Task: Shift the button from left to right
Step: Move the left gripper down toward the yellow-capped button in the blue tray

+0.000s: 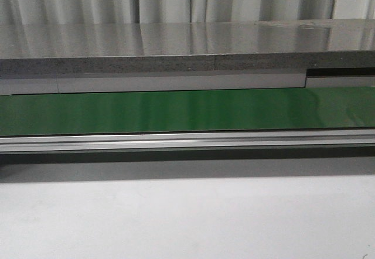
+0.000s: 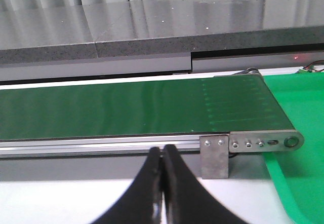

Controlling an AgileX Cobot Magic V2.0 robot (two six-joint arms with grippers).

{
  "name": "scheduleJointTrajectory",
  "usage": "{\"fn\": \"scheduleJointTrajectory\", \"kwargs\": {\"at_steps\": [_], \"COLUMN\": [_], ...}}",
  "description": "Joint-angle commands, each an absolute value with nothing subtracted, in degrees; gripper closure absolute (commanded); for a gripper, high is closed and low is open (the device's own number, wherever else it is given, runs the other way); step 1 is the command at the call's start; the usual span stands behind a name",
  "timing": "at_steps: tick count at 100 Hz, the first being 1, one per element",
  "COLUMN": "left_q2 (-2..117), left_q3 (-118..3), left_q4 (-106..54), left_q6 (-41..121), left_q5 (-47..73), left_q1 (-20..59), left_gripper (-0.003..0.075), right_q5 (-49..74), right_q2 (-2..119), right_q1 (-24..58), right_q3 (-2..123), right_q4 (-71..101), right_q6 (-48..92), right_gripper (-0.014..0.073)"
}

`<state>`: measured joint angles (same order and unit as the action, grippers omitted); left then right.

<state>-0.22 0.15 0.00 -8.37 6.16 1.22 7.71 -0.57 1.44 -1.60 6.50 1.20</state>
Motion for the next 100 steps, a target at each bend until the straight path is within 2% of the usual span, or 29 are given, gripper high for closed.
{"fn": "scheduleJointTrajectory", "kwargs": {"at_steps": [1, 55, 74, 100], "left_q2": [-1.9, -1.8, 1.7, 13.6], "left_q3": [2.7, 0.5, -6.1, -23.3], "left_q4": [-0.3, -1.0, -4.3, -4.8], "left_q6": [-8.7, -8.7, -8.7, -8.7], "left_q5": [1.8, 1.4, 5.3, 20.5], "left_q1": [1.7, 1.7, 1.7, 1.7], "left_gripper": [0.0741, 0.0741, 0.0741, 0.0741], "right_q5": [2.8, 2.8, 2.8, 2.8], "right_q2": [-1.7, -1.7, -1.7, -1.7], "right_q1": [1.6, 1.6, 1.6, 1.6], "right_q3": [-0.6, -0.6, -0.6, -0.6], "right_q4": [6.3, 6.3, 6.3, 6.3], "right_q6": [1.2, 1.2, 1.2, 1.2], "right_gripper": [0.0661, 0.0661, 0.0661, 0.0661]}}
